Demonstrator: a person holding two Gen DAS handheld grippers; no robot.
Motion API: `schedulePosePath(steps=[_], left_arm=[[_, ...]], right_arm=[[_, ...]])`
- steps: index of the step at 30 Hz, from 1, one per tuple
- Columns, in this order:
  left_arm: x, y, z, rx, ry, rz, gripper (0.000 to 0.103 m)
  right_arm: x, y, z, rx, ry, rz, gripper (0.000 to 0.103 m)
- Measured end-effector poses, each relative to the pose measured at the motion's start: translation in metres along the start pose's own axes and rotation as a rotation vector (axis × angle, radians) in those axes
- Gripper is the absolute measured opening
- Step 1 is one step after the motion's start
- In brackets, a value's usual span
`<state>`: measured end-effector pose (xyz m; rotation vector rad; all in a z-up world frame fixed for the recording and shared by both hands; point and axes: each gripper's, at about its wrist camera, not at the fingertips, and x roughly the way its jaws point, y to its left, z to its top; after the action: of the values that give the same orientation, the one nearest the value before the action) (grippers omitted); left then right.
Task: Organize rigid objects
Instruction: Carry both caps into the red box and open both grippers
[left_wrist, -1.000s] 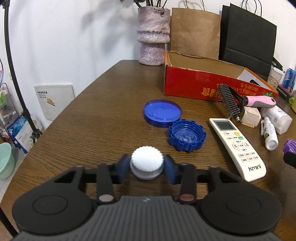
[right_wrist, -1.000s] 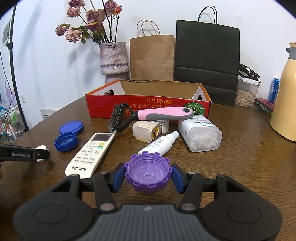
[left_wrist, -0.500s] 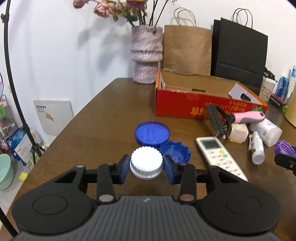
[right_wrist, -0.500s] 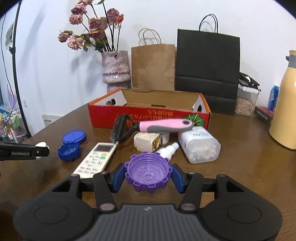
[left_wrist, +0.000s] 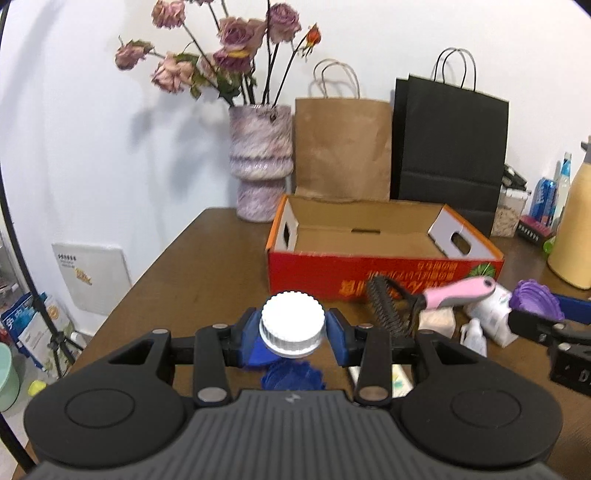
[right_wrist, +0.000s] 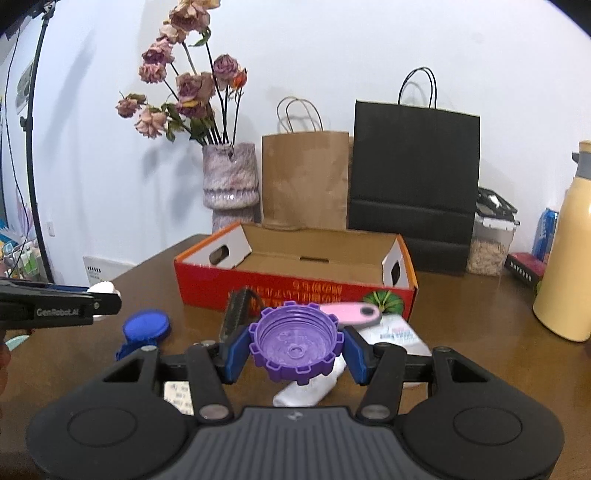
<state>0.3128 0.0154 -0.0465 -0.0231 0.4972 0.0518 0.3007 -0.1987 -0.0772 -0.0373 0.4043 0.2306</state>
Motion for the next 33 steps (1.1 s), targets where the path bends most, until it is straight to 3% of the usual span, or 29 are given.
schedulePosePath(steps=[13, 33], left_arm=[[0.028, -0.013, 0.032, -0.025, -0.035, 0.014, 0.041], [0.107, -0.030, 0.071, -0.049, -0.025, 0.037, 0.041]], right_arm=[[0.031, -0.003, 0.032, -0.003, -0.053, -0.010, 0.053], [0.116, -0.027, 0.070, 0.027, -0.063, -0.005, 0.053]])
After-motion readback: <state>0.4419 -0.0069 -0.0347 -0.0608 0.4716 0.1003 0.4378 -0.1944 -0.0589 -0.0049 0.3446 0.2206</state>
